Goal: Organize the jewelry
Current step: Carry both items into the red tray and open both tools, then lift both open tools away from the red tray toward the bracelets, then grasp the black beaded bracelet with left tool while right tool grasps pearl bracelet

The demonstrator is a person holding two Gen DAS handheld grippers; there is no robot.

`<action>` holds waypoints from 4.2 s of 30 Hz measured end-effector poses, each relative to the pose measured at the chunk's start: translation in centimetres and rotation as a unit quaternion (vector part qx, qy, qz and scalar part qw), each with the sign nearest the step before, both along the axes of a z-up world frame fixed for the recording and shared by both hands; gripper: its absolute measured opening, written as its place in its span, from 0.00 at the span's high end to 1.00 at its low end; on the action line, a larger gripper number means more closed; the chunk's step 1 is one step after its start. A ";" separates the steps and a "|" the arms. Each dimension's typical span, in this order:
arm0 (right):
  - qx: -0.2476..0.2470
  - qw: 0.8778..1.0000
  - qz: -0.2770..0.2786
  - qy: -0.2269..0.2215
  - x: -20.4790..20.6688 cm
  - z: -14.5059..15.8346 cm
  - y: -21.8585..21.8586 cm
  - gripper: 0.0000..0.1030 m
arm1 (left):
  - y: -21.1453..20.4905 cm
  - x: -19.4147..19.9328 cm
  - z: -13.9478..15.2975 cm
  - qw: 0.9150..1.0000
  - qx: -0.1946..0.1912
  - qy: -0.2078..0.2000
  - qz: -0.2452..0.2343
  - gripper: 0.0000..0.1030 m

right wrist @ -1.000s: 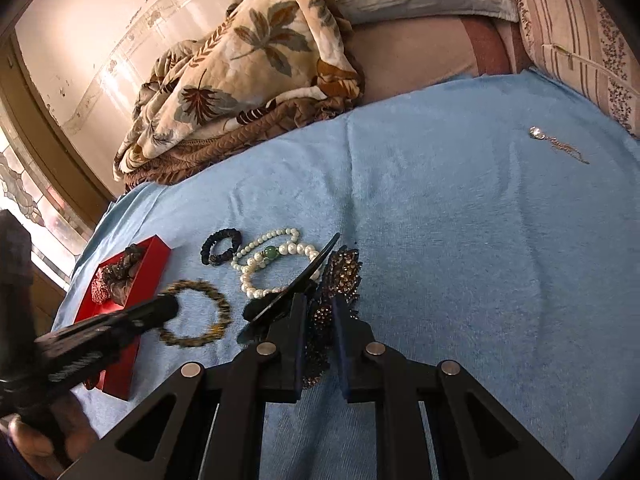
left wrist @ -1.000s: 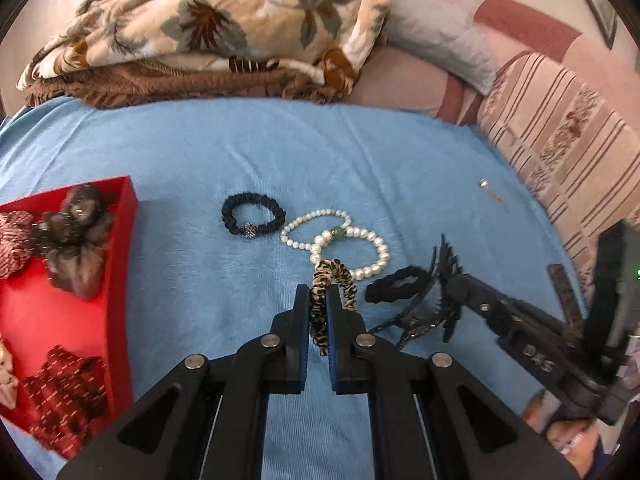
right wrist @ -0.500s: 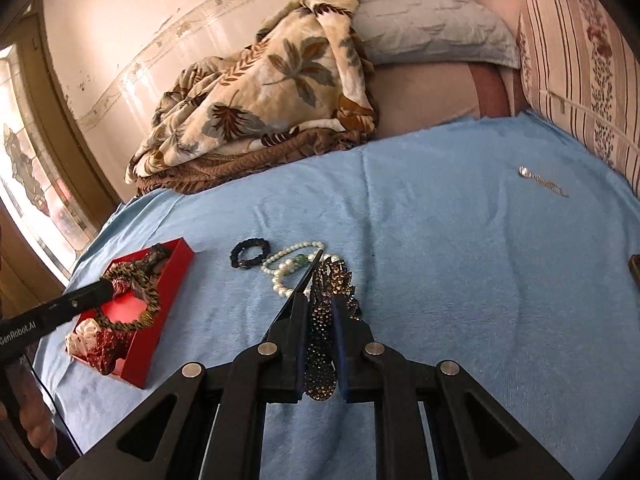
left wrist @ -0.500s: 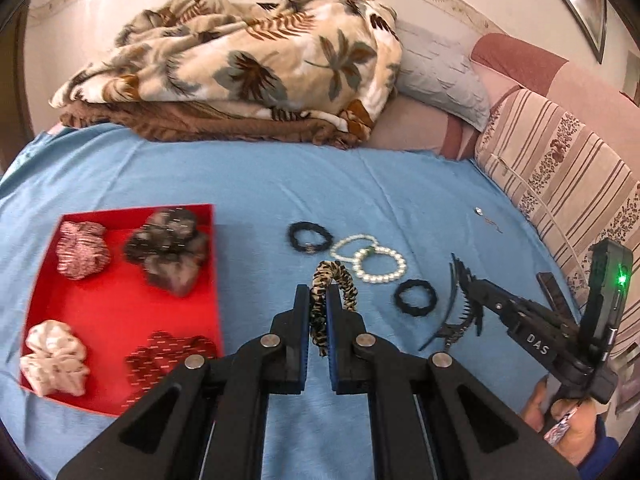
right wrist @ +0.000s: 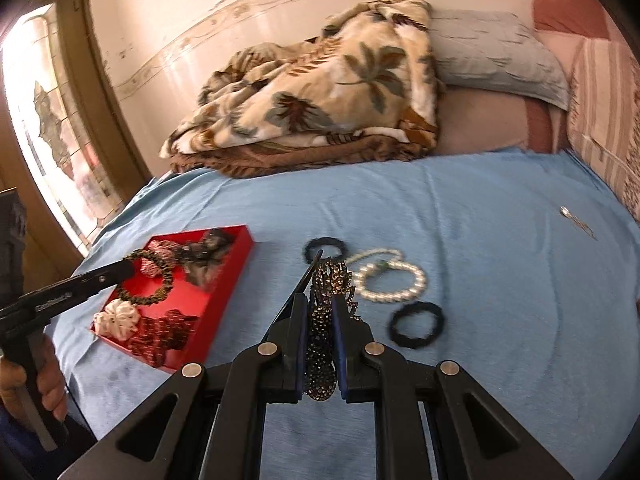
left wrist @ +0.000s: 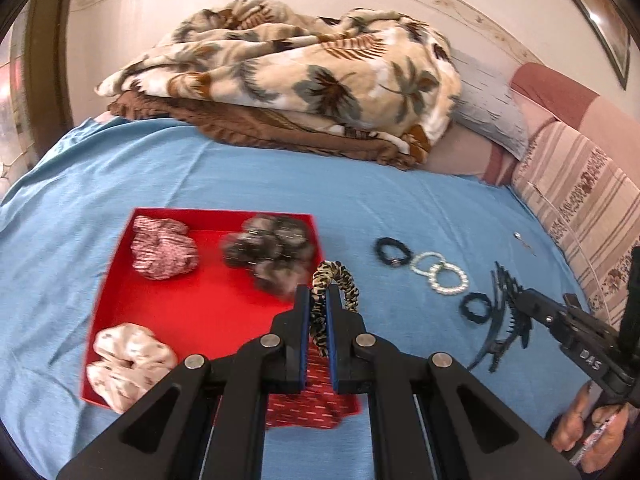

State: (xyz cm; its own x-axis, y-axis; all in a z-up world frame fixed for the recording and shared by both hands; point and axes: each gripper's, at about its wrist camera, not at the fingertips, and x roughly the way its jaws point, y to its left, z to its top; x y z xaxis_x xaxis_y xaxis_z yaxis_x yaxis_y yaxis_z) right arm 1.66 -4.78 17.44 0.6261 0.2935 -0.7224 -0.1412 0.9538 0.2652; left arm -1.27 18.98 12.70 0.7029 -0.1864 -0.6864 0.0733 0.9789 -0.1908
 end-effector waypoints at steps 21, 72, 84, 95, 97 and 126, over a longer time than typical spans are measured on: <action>0.003 0.994 0.106 0.023 6.1 1.0 15.3 0.88 | 12.1 3.2 -3.2 0.992 -0.060 0.064 0.094 0.93; -0.016 0.995 0.058 0.080 8.8 -3.7 14.2 0.66 | 14.4 3.8 -4.3 0.985 -0.014 0.067 0.156 0.63; -0.030 0.997 -0.017 0.071 4.1 -2.4 3.9 0.56 | 13.6 1.9 -3.7 0.985 0.001 0.043 0.164 0.62; -0.031 0.990 -0.101 0.089 0.1 -4.2 -7.7 0.55 | 6.8 -4.1 -0.6 0.985 0.066 -0.057 0.150 0.53; -0.032 0.990 -0.105 0.087 -0.1 -4.5 -8.8 0.54 | 5.1 -4.9 0.0 0.987 0.069 -0.060 0.130 0.53; 0.008 0.995 0.015 0.097 10.1 -10.3 -8.3 0.53 | -14.6 13.4 -5.3 0.993 0.057 0.104 -0.013 0.60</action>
State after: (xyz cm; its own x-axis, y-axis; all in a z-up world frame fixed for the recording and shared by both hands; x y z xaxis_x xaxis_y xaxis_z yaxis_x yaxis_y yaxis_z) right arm 11.78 -13.12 7.12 0.4658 0.3223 -0.8241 -0.1135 0.9454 0.3055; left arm 12.18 4.41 7.42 0.5404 -0.1150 -0.8335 0.0686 0.9933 -0.0926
